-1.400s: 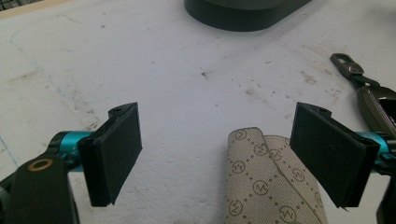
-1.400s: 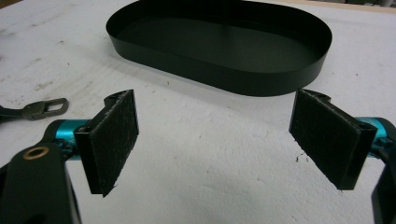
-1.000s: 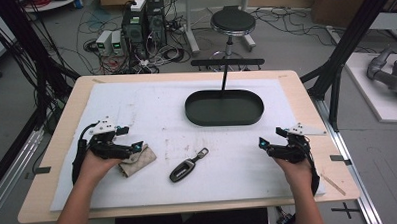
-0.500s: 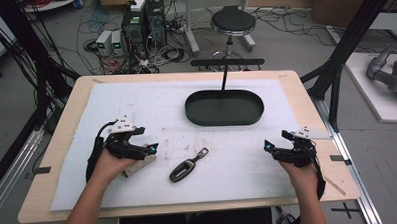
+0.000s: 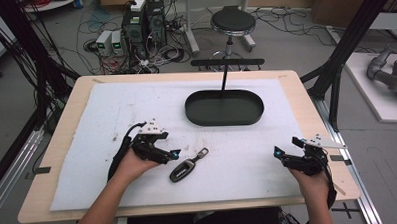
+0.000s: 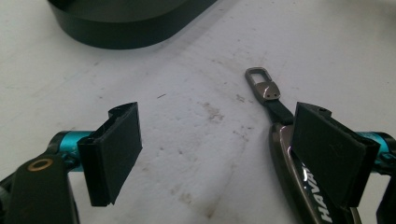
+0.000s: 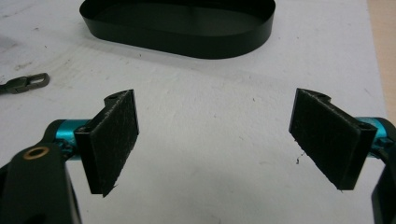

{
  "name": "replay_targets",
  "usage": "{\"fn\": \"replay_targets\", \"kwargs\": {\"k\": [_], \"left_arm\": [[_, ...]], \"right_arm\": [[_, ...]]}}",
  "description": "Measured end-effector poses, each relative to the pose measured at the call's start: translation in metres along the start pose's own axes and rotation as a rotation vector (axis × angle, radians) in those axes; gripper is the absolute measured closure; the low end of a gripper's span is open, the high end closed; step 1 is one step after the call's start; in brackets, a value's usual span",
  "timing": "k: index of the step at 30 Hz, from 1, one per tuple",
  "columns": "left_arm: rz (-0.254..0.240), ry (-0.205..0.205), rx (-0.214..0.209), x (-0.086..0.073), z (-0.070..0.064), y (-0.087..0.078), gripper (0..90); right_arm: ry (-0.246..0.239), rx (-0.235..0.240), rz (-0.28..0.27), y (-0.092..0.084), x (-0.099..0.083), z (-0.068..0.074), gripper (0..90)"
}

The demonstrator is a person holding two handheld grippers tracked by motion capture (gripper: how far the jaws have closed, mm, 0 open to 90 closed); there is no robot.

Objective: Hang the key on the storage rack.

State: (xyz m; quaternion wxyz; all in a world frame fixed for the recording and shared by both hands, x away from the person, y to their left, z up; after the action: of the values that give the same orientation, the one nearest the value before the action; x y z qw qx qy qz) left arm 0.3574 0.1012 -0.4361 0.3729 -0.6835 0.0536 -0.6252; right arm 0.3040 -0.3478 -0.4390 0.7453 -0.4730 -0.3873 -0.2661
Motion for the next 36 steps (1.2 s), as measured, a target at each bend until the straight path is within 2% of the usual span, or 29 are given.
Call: {"fn": "replay_targets", "kwargs": {"k": [1,2,7,13,15,17,19,21,24,27,30,36], "left_arm": [[0.000,0.000,0.000,0.000,0.000,0.000,16.6],[0.010,0.003,-0.017,0.002,-0.004,0.008,16.6],[0.040,0.027,-0.052,0.007,-0.015,0.027,16.6],[0.063,0.047,-0.072,0.010,-0.026,0.044,16.6],[0.068,0.040,-0.079,0.011,-0.030,0.051,17.3],[0.071,0.039,-0.084,0.011,-0.031,0.053,21.5],[0.099,0.053,-0.079,0.012,-0.036,0.059,26.2],[0.100,0.051,-0.077,0.012,-0.037,0.060,30.2],[0.129,0.058,-0.066,0.011,-0.039,0.065,37.6],[0.135,0.081,-0.035,0.011,-0.041,0.065,42.3],[0.132,0.082,-0.043,0.011,-0.041,0.064,57.4],[0.131,0.096,-0.038,0.011,-0.045,0.062,70.1]], "right_arm": [[0.000,0.000,0.000,0.000,0.000,0.000,16.2],[0.008,-0.006,0.003,-0.003,-0.002,-0.002,16.2],[0.016,-0.018,-0.002,-0.010,-0.006,-0.006,16.2],[0.026,-0.028,0.001,-0.015,-0.010,-0.009,16.2],[0.019,-0.028,-0.001,-0.015,-0.010,-0.009,16.2],[0.017,-0.026,0.003,-0.014,-0.010,-0.008,16.2],[0.009,-0.023,0.007,-0.013,-0.010,-0.006,16.2],[0.003,-0.021,0.009,-0.012,-0.010,-0.006,16.2],[-0.004,-0.021,0.014,-0.010,-0.010,-0.004,16.2],[-0.003,-0.023,0.014,-0.010,-0.010,-0.005,16.2],[-0.007,-0.022,0.016,-0.009,-0.010,-0.005,16.1],[-0.016,-0.018,0.016,-0.008,-0.010,-0.003,16.2]]}}
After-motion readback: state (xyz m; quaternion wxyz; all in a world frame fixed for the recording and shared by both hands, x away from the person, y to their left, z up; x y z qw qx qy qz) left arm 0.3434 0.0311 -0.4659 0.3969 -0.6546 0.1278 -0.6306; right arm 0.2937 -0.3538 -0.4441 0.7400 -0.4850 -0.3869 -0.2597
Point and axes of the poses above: each handheld gripper's, and its own axes: y roughly forward along the jaws, x roughly out of its top, z roughly to its left, the point moved 3 cm from there along y, roughly forward along the jaws, and after that the axes turned 11 degrees about y, right-handed, at the moved point
